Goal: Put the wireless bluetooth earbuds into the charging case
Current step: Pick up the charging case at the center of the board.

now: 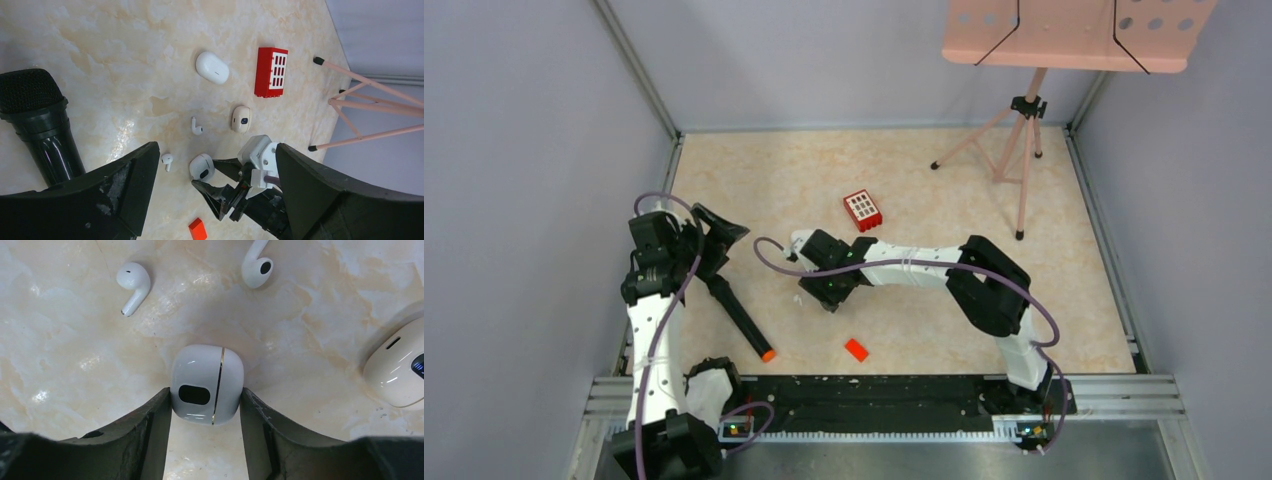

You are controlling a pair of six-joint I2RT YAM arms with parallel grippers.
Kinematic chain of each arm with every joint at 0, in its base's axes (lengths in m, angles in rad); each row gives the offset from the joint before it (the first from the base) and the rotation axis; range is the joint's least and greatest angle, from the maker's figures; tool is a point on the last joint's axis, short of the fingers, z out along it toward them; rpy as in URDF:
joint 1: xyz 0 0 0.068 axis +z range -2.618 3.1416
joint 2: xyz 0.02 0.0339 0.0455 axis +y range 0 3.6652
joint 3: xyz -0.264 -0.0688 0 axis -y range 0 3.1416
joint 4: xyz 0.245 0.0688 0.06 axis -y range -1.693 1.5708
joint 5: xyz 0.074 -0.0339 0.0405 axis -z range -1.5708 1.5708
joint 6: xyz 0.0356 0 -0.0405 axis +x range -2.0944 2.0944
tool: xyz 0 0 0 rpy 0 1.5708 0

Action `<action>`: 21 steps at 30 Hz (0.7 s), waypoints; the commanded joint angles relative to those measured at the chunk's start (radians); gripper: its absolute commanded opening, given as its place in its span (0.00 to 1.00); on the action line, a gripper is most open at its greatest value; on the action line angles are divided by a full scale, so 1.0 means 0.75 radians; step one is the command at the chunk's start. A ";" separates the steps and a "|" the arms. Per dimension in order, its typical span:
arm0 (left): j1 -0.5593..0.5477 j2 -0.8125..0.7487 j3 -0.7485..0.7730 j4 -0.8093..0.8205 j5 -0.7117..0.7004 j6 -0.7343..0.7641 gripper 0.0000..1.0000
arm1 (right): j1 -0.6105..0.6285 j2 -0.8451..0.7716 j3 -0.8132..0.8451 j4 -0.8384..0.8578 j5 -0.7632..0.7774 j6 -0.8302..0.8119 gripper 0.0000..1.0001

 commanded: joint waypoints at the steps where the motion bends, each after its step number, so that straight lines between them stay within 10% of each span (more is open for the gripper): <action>1: 0.011 0.009 -0.011 0.079 0.024 -0.019 0.91 | 0.015 -0.037 0.001 0.018 -0.047 -0.067 0.46; 11: -0.092 0.242 0.036 0.303 0.109 0.055 0.83 | -0.127 -0.473 -0.176 0.047 -0.126 -0.499 0.41; 21: -0.483 0.481 0.277 0.821 0.717 0.238 0.81 | -0.223 -0.927 -0.297 0.221 -0.106 -1.088 0.40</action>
